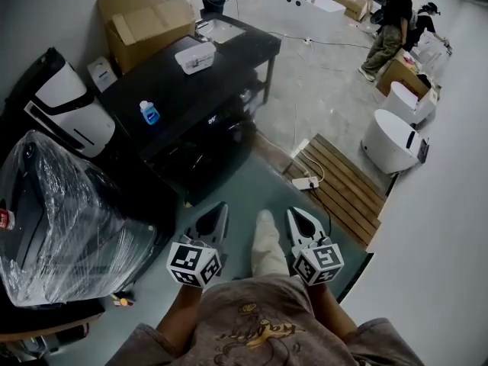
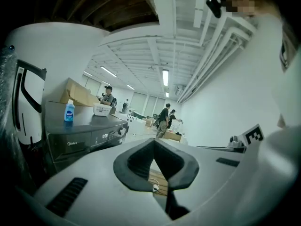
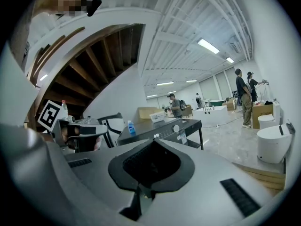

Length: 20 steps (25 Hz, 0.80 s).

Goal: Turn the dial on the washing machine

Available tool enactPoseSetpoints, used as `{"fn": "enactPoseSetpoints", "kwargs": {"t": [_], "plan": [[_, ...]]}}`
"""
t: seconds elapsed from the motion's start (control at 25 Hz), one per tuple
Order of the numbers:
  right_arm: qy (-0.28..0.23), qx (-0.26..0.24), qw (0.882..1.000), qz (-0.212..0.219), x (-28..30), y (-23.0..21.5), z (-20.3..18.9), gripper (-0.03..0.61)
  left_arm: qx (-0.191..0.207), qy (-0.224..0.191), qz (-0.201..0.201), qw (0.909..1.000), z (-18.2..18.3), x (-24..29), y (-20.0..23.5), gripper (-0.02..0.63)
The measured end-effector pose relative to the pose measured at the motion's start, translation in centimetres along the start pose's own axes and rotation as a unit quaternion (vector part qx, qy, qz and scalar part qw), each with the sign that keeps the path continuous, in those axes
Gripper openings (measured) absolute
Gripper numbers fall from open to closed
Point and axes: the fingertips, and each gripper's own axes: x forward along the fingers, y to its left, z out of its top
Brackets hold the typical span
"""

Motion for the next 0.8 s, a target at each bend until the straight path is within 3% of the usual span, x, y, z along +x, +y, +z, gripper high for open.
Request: {"fn": "enactPoseSetpoints", "kwargs": {"t": [0.52,0.8], "plan": [[0.027,0.003,0.996,0.081,15.0,-8.3,7.2,0.000,-0.019,-0.012,0.063,0.9978,7.0,14.7,5.2,-0.003],[0.041,-0.005,0.991,0.127,21.4,-12.0,9.4,0.000,-0.022,-0.020,0.103,0.9942,8.9,20.3,7.2,-0.002]]}}
